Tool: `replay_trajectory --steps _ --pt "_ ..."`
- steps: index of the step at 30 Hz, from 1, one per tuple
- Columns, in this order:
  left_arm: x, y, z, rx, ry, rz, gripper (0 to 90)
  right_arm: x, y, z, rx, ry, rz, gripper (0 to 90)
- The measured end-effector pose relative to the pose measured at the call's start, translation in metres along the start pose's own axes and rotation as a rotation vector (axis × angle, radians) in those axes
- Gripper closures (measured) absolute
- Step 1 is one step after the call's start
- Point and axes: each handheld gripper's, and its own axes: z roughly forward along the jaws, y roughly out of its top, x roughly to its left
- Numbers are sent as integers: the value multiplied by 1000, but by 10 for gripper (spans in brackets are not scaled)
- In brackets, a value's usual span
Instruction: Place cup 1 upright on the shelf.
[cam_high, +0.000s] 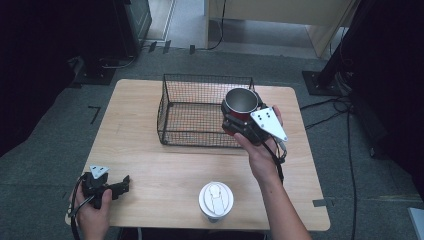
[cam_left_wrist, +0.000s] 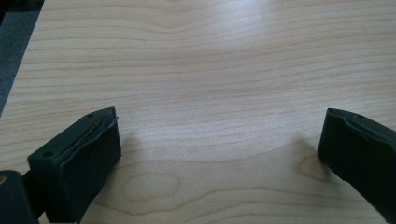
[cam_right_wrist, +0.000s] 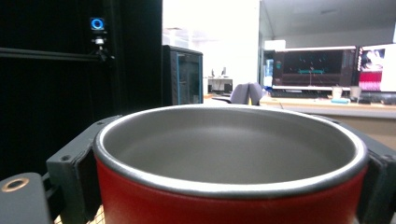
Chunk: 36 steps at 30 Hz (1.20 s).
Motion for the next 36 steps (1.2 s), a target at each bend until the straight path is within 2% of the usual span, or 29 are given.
replay_trajectory --steps 2,6,9,15,23,32,36 --pt "0 0 0 -1 0 0 0 -4 -3 4 7 -4 20 68" --pt "0 0 0 -1 0 0 0 -11 -8 12 15 -12 30 67" --pt "0 0 0 -1 0 0 0 -16 -12 17 31 -18 62 67" --pt "0 0 0 0 0 0 0 -21 -19 30 52 -27 62 68" --pt "0 0 0 1 0 0 0 -20 -25 51 81 -29 54 67" --pt "0 0 0 -1 0 0 0 -23 -33 77 104 -30 92 68" --pt "0 0 0 0 -1 0 0 -27 -42 90 138 -38 99 67"
